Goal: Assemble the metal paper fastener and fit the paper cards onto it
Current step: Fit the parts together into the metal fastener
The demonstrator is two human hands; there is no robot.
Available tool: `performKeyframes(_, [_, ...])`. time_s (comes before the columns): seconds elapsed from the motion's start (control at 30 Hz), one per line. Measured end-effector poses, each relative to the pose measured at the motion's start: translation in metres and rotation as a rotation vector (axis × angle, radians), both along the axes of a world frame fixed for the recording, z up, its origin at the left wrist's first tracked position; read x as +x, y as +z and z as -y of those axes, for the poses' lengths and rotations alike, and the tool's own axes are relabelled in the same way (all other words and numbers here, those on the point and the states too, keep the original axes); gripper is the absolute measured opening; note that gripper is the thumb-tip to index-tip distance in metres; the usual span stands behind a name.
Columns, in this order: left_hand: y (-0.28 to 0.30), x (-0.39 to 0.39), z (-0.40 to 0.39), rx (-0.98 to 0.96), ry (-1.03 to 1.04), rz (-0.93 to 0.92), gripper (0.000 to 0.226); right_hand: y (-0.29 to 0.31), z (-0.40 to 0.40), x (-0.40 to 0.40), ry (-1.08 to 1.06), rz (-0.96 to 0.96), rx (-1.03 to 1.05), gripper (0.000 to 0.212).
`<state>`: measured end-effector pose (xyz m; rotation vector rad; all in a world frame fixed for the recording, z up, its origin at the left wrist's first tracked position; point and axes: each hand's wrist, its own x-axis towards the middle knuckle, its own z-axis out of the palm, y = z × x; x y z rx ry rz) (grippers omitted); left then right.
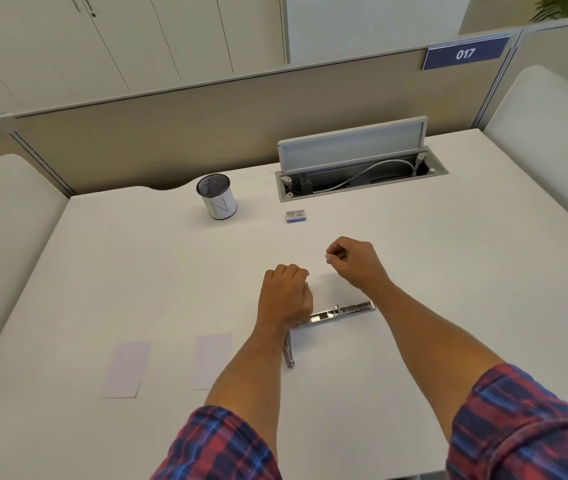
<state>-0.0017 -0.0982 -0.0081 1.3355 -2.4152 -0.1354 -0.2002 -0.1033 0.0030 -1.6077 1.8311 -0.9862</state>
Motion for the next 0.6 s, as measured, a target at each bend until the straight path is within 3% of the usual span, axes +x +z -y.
performKeyframes(0.37, [-0.014, 0.005, -0.055, 0.090, -0.114, 0.222, 0.042, -0.012, -0.056, 0.003, 0.066, 0.063, -0.015, 0.012])
performKeyframes(0.6, [-0.018, -0.007, -0.064, 0.141, -0.079, 0.258, 0.022, -0.022, -0.079, -0.003, 0.052, 0.077, 0.053, 0.020])
